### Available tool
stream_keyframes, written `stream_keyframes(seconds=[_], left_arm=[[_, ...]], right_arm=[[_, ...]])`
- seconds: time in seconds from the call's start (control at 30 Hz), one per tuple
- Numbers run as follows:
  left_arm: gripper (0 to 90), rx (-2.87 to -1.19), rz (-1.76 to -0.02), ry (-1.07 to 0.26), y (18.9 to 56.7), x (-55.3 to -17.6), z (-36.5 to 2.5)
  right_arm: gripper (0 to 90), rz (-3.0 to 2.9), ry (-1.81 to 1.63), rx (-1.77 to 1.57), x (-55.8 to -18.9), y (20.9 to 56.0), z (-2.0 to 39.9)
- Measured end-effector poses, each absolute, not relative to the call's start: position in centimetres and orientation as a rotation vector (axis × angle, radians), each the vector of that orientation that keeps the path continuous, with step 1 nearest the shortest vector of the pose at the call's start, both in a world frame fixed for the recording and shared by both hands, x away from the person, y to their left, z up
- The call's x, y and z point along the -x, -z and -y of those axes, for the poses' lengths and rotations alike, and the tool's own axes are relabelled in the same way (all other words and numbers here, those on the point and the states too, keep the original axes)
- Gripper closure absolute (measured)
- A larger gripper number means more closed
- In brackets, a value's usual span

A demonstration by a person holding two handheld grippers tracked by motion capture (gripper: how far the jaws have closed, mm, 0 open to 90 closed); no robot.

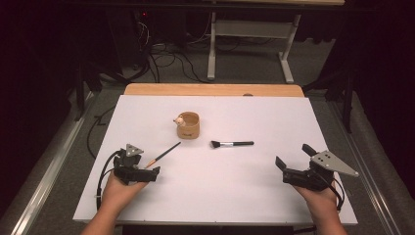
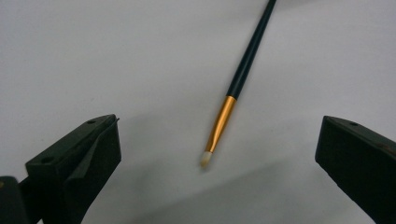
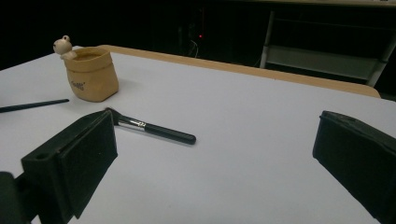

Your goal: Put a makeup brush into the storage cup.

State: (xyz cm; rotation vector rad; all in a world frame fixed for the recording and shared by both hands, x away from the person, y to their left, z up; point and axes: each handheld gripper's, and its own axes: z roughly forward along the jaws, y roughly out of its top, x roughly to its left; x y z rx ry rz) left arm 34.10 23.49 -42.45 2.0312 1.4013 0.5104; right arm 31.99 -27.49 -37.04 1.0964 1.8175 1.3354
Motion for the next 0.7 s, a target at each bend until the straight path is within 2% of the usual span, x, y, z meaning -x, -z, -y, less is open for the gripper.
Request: stream_keyframes(seconds=[0.4, 0.7], left_arm=[[0.0, -2.021, -1.426, -0.498, 42.32, -34.22, -23.76], [0.0, -2.112, -1.451, -0.449, 42.28, -34.62, -23.33]], right_arm=[[1.2, -1.806, -1.339, -1.071, -31.76, 36.96, 27.45], [1.2, -1.795, -1.363, -1.056, -31.52, 37.00, 27.48]])
